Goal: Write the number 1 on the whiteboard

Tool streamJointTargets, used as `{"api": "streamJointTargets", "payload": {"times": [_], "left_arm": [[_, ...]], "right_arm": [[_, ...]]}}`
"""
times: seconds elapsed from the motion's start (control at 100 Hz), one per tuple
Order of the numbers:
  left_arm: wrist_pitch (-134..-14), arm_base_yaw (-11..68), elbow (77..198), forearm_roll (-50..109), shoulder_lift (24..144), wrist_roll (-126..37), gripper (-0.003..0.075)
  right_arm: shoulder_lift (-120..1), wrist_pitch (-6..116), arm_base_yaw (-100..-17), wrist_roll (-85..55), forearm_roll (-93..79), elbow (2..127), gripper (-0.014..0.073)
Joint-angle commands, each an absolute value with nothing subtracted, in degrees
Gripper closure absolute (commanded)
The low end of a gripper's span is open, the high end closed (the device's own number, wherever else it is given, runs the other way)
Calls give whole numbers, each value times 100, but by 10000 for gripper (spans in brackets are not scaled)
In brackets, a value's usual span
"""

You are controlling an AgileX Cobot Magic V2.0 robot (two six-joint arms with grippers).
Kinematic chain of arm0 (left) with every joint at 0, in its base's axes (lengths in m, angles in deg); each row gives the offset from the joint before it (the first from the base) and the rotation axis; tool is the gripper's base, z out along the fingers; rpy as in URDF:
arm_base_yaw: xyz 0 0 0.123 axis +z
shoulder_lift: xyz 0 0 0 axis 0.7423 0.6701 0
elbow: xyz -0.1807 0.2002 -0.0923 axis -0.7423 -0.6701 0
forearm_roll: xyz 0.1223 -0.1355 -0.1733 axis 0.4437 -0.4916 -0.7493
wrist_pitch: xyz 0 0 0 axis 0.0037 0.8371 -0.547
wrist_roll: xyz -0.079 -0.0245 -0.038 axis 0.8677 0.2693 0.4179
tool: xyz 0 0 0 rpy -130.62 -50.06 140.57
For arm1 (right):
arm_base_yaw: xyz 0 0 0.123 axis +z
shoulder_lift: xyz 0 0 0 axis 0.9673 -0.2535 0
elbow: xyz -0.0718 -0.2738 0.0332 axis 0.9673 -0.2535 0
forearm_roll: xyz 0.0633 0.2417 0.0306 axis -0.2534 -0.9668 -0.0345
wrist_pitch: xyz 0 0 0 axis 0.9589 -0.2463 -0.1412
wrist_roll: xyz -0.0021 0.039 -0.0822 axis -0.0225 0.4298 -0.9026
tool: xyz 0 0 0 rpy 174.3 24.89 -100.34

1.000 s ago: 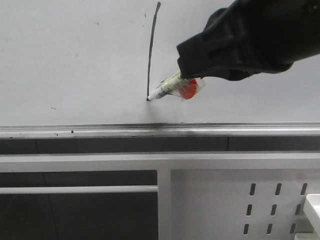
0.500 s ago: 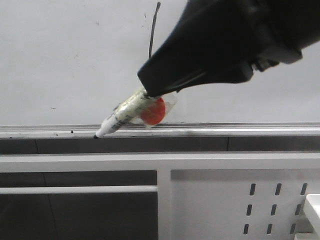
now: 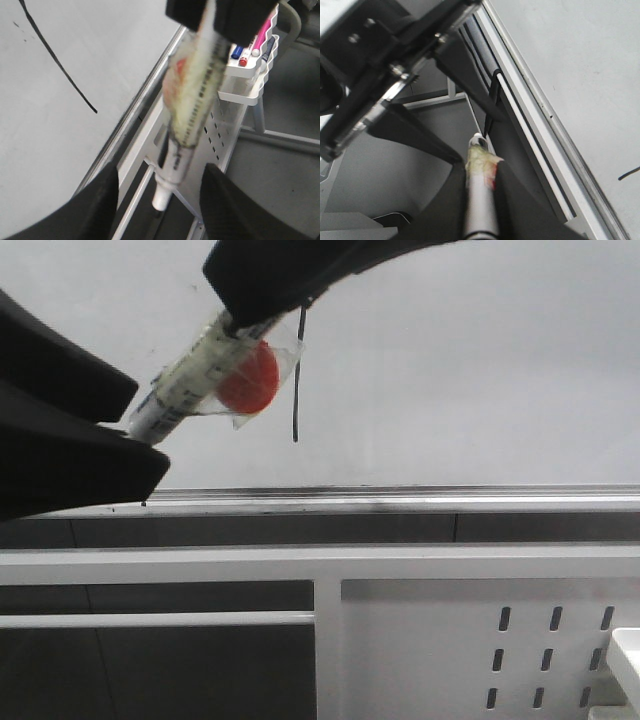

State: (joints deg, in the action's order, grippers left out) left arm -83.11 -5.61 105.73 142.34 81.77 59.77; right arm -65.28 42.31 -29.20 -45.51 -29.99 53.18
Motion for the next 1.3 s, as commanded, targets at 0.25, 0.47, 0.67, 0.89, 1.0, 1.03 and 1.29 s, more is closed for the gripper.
{"api": "streamJointTargets", "payload": {"times": [0.25,0.47,0.67,0.89,1.0,1.03,1.29], "left_arm": [[-8246,-559,10988,14317,8515,5886,378],[-8466,-559,11001,14317,8515,5886,738],[-8527,-559,11001,14317,8515,5886,740],[-8527,-559,11001,14317,8515,5943,740],[-8498,-559,11001,14317,8515,6271,740],[-8455,-559,11001,14317,8515,6452,740],[-7824,-559,11001,14317,8515,7895,740]], "right_arm": [[-6445,4417,-2917,-4614,-3051,5522,671],[-6445,4461,-2917,-4614,-3051,5522,671],[-6445,4499,-2917,-4614,-3051,5522,670],[-6445,4615,-2917,-4614,-3079,5522,332],[-6400,4924,-2917,-4614,-3079,5536,71],[-6379,5035,-2930,-4614,-3079,5549,43],[-5881,5938,-3098,-4614,-3079,5620,37]]}}
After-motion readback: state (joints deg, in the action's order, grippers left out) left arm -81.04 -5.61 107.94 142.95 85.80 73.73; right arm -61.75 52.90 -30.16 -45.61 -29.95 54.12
